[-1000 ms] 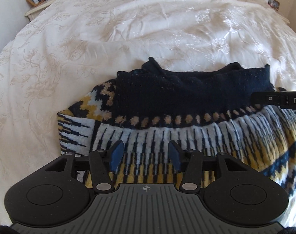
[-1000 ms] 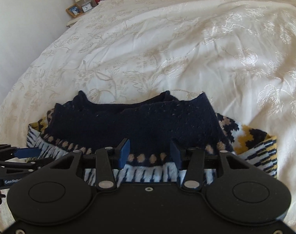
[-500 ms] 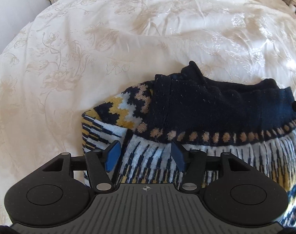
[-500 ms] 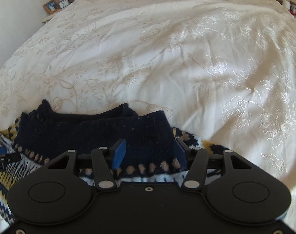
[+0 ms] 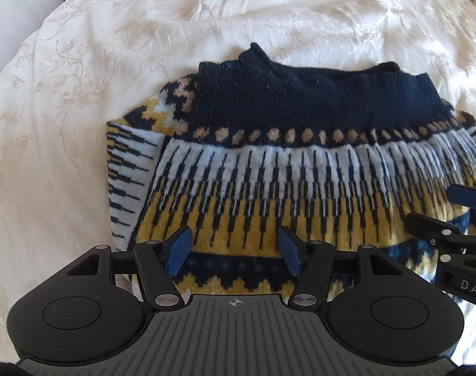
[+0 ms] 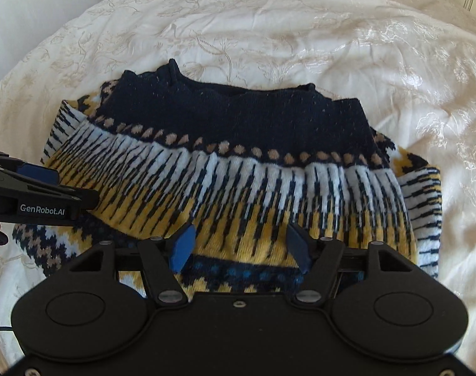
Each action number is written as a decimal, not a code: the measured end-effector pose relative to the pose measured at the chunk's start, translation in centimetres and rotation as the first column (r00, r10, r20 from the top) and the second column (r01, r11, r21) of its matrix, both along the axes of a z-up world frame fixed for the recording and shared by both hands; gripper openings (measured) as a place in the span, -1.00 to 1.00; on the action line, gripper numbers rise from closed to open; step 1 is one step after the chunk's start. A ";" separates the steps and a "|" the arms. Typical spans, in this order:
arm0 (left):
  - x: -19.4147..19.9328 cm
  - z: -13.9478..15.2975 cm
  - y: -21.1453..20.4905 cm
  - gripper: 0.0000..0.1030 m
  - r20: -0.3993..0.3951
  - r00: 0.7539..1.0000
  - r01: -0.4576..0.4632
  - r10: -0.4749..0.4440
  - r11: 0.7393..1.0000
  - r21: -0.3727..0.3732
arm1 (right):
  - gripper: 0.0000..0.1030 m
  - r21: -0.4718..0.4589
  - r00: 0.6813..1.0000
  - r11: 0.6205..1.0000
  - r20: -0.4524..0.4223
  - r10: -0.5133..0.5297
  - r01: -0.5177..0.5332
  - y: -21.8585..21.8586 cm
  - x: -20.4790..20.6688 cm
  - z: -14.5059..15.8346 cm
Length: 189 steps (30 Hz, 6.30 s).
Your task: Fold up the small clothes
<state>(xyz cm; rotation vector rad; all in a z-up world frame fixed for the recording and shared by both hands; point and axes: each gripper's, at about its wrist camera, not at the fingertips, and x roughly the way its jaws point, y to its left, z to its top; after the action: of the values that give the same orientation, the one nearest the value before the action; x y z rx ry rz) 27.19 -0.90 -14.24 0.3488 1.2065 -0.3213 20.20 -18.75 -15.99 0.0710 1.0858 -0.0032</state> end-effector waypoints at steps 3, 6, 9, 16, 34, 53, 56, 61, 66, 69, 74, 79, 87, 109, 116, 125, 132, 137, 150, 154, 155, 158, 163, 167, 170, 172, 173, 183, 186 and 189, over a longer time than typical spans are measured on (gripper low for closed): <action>-0.2 -1.2 0.4 0.22 -0.026 1.000 -0.002 0.003 1.000 0.011 | 0.36 -0.033 1.000 0.999 -0.023 -0.012 0.011 0.3 -0.5 -0.8; -0.2 -1.8 0.5 0.32 -0.023 1.000 0.005 -0.005 1.000 0.020 | 0.44 -0.059 0.999 0.998 -0.038 -0.013 0.011 0.4 -0.4 -1.4; 0.1 -2.2 0.3 0.43 -0.023 1.000 0.016 -0.015 0.999 0.033 | 0.59 -0.085 0.998 0.996 -0.057 -0.017 0.012 0.5 0.0 -1.9; 1.2 -2.9 0.7 0.62 -0.023 0.999 0.025 -0.024 1.000 0.019 | 0.97 -0.107 0.995 0.993 -0.085 -0.054 0.045 0.0 0.7 -2.7; 0.4 -2.5 0.5 0.70 -0.025 1.000 0.004 -0.003 1.000 0.002 | 1.00 -0.014 1.000 1.000 0.013 -0.027 0.027 -1.6 -0.6 -3.5; 0.4 -2.4 -5.9 0.69 -0.016 0.999 -0.034 0.034 0.998 0.052 | 0.98 0.164 0.979 0.979 0.146 -0.142 0.118 -10.1 -6.6 2.8; 0.8 -3.2 -6.2 0.74 -0.029 0.998 -0.056 0.058 0.997 0.056 | 0.98 0.198 0.971 0.964 0.125 -0.206 0.179 -12.9 -7.2 2.7; 1.2 -4.1 -6.5 0.88 -0.035 0.998 -0.056 0.058 0.995 0.080 | 0.98 0.310 0.959 0.917 0.046 -0.280 0.253 -16.8 -7.2 0.4; 2.7 -5.5 -6.3 1.00 -0.058 0.995 -0.081 0.086 0.994 0.080 | 0.98 0.507 0.953 0.815 -0.043 -0.300 0.279 -18.9 -7.0 -2.3; 3.5 -6.3 -6.0 1.00 -0.060 0.995 -0.079 0.085 0.993 0.084 | 0.98 0.566 0.960 0.785 -0.050 -0.274 0.254 -18.8 -6.4 -3.3; 3.8 -6.6 -5.9 1.00 -0.053 0.995 -0.085 0.090 0.992 0.090 | 1.00 0.602 0.980 0.779 -0.033 -0.198 0.178 -18.2 -4.8 -4.3; 3.8 -6.8 -6.0 1.00 -0.053 0.995 -0.084 0.089 0.992 0.090 | 1.00 0.650 0.981 0.745 -0.011 -0.192 0.153 -18.8 -2.8 -5.0; 3.5 -6.6 -6.4 1.00 -0.044 0.995 -0.088 0.093 0.992 0.095 | 1.00 0.706 0.973 0.689 0.000 -0.230 0.163 -19.9 -1.5 -5.9; 2.0 -4.4 -6.6 0.97 -0.042 0.995 -0.081 0.085 0.992 0.092 | -0.29 0.652 0.968 0.729 -0.032 -0.249 0.209 -18.3 -5.6 -4.0; 0.8 -1.0 -4.0 0.57 -0.041 0.993 -0.109 0.109 0.994 0.019 | -0.30 0.594 0.955 0.762 -0.036 -0.293 0.256 -16.5 -5.3 -1.2; -2.0 2.2 3.1 0.57 0.006 0.998 -0.061 0.061 0.998 0.005 | -0.34 0.551 0.948 0.790 -0.007 -0.319 0.270 -12.2 -3.7 2.8; -1.8 3.9 7.2 0.56 0.022 0.998 -0.055 0.056 0.997 -0.049 | -0.39 0.516 0.958 0.827 0.039 -0.284 0.224 -6.4 -1.1 5.2; -0.7 4.7 10.0 0.57 0.042 0.998 -0.052 0.056 0.995 -0.084 | -0.41 0.530 0.966 0.833 0.089 -0.243 0.160 -1.2 1.3 6.7; 0.9 3.8 17.0 0.57 0.013 0.992 -0.126 0.127 0.989 -0.079 | -0.41 0.373 1.000 0.928 0.008 -0.015 0.011 12.4 6.4 3.1; 1.2 3.4 18.5 0.57 -0.001 0.988 -0.155 0.156 0.985 -0.074 | -0.41 0.293 0.999 0.955 -0.002 0.054 -0.051 15.0 6.8 2.5; 1.3 3.3 18.7 0.57 -0.003 0.987 -0.162 0.162 0.984 -0.074 | -0.41 0.277 0.998 0.959 -0.002 0.067 -0.064 15.5 6.8 2.5; 1.5 3.1 19.2 0.57 -0.013 0.984 -0.177 0.177 0.981 -0.077 | -0.41 0.240 0.994 0.965 -0.010 0.110 -0.105 16.9 7.1 2.3; 2.0 2.8 19.4 0.57 -0.026 0.983 -0.184 0.183 0.980 -0.077 | -0.14 0.209 0.982 0.960 0.012 0.190 -0.188 18.6 6.7 2.6; 2.3 3.2 19.2 0.57 -0.016 0.985 -0.173 0.172 0.982 -0.081 | 0.00 0.297 0.977 0.932 0.115 0.180 -0.207 18.1 5.5 3.9; 2.7 3.6 19.2 0.57 -0.009 0.986 -0.168 0.168 0.982 -0.082 | 0.01 0.313 0.971 0.925 0.168 0.171 -0.217 17.6 4.6 4.9; 2.9 3.9 19.2 0.57 -0.007 0.986 -0.167 0.167 0.982 -0.086 | 0.01 0.323 0.976 0.928 0.176 0.132 -0.184 17.0 4.3 5.2; 3.0 4.1 19.1 0.57 -0.004 0.986 -0.166 0.166 0.982 -0.090 | 0.01 0.328 0.977 0.930 0.179 0.113 -0.167 16.6 4.0 5.4; 3.6 6.2 15.7 0.56 0.042 0.996 -0.070 0.077 0.988 -0.137 | 0.09 0.302 0.999 0.953 0.048 0.006 -0.020 11.8 0.8 3.1; 3.2 6.2 13.9 0.57 0.050 0.999 -0.012 0.020 0.990 -0.143 | 0.05 0.276 0.999 0.960 -0.030 -0.043 0.049 10.2 -0.4 0.9; 2.5 5.7 12.3 0.57 0.054 0.998 0.036 -0.029 0.989 -0.142 | 0.04 0.282 0.997 0.957 -0.042 -0.060 0.070 9.6 -1.4 0.4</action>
<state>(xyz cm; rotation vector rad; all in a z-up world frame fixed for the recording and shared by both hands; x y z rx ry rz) 29.69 11.43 -8.49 0.2508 1.1212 -0.4226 18.81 -9.16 -15.54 0.3660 1.1107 0.0923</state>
